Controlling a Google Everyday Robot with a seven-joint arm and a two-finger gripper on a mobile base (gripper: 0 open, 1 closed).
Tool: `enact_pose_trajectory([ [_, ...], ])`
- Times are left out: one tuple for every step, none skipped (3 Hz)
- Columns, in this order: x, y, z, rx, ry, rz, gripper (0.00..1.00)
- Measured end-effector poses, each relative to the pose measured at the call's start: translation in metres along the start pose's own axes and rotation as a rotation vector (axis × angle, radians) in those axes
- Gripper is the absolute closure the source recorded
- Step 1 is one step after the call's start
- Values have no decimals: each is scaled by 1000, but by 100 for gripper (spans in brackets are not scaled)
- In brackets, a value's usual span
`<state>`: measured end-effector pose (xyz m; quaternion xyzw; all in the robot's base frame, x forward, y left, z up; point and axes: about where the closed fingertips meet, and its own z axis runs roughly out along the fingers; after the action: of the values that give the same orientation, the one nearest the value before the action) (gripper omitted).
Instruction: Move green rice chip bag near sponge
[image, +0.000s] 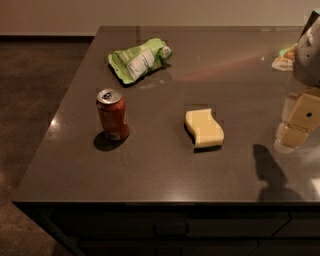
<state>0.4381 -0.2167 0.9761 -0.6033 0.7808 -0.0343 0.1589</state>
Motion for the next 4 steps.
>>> enact_pose_trajectory([
  [0, 0, 0, 0, 0, 0, 0],
  [-3, -7, 2, -2, 2, 4, 0],
  [-14, -35, 15, -12, -34, 32, 0],
  [-39, -83, 44, -11, -84, 70, 0],
])
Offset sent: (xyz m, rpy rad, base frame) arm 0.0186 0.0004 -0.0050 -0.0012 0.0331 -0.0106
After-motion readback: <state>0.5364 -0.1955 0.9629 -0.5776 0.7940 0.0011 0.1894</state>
